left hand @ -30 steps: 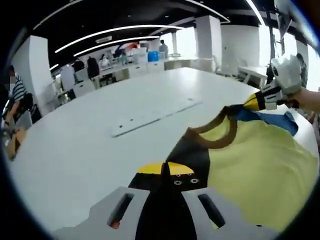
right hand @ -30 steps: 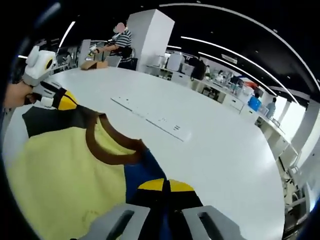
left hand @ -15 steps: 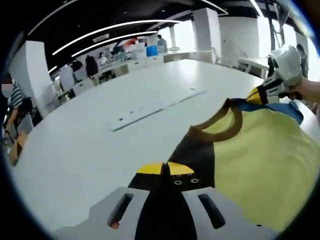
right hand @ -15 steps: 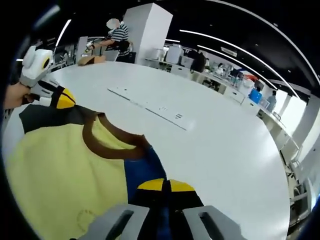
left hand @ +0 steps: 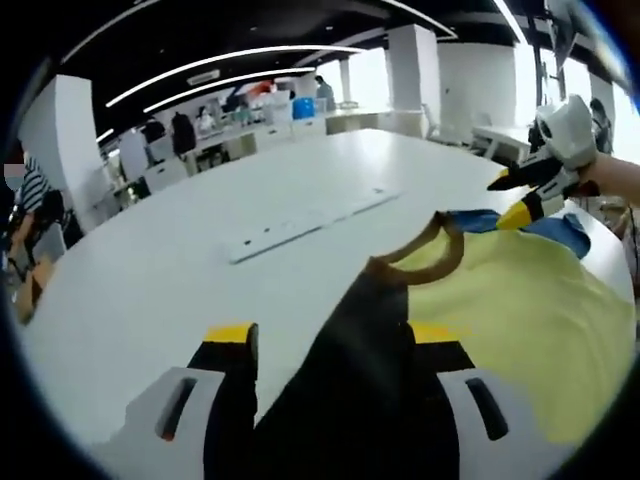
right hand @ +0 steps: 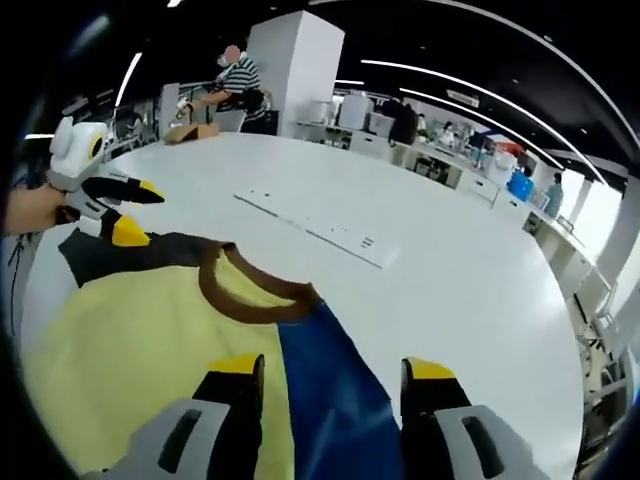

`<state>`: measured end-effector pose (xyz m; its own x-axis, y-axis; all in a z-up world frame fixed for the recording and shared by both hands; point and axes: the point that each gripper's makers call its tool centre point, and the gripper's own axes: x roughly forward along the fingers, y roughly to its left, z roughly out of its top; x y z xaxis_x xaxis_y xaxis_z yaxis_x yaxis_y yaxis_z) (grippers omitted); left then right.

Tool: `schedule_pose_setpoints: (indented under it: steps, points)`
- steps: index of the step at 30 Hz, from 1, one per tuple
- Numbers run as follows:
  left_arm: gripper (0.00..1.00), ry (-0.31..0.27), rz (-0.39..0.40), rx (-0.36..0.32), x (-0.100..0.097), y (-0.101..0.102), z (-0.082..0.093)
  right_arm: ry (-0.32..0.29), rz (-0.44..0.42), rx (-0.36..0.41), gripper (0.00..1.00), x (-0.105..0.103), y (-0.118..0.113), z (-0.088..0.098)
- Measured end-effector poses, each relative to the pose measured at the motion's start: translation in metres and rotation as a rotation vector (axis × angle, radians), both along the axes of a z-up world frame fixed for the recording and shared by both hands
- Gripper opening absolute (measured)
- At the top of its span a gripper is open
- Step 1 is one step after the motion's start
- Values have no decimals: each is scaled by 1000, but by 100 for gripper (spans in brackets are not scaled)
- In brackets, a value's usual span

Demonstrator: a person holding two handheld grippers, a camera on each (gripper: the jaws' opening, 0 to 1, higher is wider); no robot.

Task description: Fold the garment on the visible template until the final outline fits inside the template.

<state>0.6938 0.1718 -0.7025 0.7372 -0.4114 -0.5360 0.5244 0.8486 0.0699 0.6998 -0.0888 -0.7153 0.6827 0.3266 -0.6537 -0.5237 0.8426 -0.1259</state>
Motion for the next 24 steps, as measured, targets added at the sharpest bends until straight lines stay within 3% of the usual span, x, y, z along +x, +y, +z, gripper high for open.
schedule_pose_setpoints:
  steps: [10, 15, 24]
  points:
    - [89, -15, -63, -42, -30, -6, 20, 52, -21, 17, 62, -30, -25, 23]
    - [95, 14, -54, -107, -46, -4, 26, 66, -47, 31, 62, -50, -41, 34]
    - [99, 0, -56, -118, -64, 1, 39, 100, -132, -5, 56, -81, -85, 39]
